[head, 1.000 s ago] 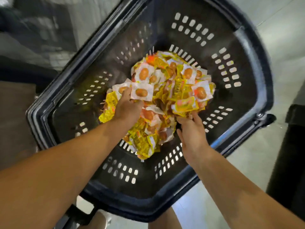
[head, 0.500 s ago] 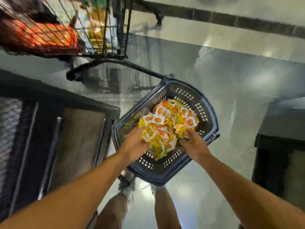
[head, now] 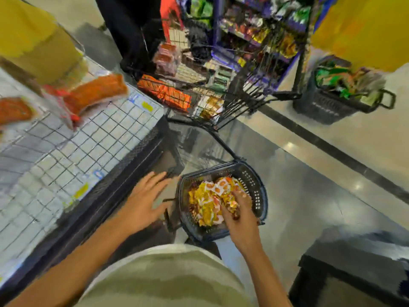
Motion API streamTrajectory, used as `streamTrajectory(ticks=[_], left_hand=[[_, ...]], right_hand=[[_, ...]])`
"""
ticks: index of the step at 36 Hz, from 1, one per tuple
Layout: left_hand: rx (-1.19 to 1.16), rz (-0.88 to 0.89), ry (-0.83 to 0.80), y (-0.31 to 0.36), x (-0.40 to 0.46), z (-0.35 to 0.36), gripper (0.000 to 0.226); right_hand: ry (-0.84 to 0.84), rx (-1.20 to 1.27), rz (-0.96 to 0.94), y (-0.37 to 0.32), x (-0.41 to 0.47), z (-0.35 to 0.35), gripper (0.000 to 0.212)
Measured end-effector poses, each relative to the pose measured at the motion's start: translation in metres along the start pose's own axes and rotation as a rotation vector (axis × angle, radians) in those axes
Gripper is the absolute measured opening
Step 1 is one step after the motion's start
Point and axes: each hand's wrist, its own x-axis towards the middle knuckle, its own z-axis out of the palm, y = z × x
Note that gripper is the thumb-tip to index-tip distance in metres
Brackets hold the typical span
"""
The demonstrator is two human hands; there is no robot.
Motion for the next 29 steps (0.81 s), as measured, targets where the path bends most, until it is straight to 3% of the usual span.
streamTrajectory(ticks=[9, 19, 25, 29], left_hand=[[-0.137, -0.210, 0.144, -0.010, -0.103, 0.011, 0.064], [-0.166, -0.297, 0.126, -0.025, -0.158, 0.006, 0.065], [-0.191, -0.306, 0.274, -0.050, -0.208, -0.003, 0.063], [-0.240, -0.337, 0.346, -0.082, -0.261, 0.010, 0.062]], right_hand=[[-0.234, -0.088, -0.162, -0.004, -0.028, 0.017, 0.058], [-0.548, -0.388, -0.366, -0.020, -0.016, 0.046, 0.063], [-0.587, -0.527, -0.478, -0.052, -0.032, 0.082, 0.060], [-0.591, -0.485, -0.512, -0.085, -0.067, 0.124, 0.052]])
